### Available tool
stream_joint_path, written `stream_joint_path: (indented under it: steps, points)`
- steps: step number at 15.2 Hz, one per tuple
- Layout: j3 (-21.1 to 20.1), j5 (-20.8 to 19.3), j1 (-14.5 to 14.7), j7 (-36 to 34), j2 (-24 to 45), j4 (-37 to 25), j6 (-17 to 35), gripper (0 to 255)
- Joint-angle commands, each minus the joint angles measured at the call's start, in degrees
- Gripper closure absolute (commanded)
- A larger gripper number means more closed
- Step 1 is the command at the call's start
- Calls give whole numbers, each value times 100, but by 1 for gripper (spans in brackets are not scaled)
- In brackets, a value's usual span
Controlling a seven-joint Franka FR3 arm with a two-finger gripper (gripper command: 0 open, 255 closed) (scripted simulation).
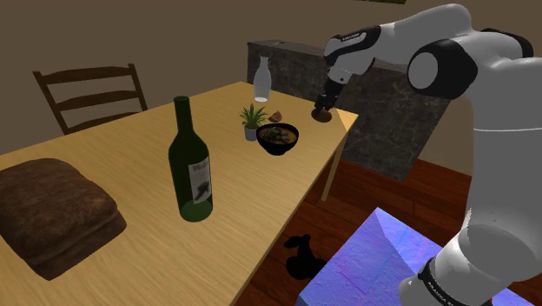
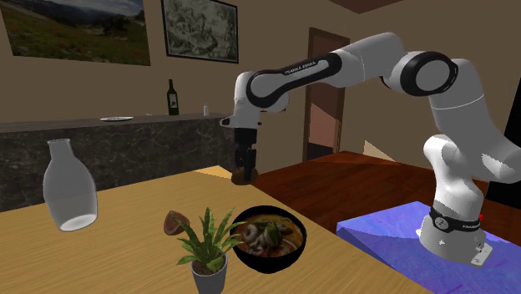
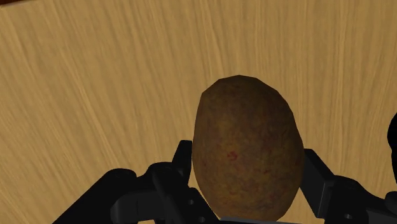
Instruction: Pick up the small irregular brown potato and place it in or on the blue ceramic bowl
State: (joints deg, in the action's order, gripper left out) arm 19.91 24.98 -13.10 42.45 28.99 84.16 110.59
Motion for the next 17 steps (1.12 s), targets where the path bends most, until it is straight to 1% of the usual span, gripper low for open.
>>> stream_joint_path:
  steps: [1, 17]
  points:
    - [14, -32, 1, -45, -51, -84, -128, 255]
    - [68, -161, -98, -361, -164, -1096, -1199, 255]
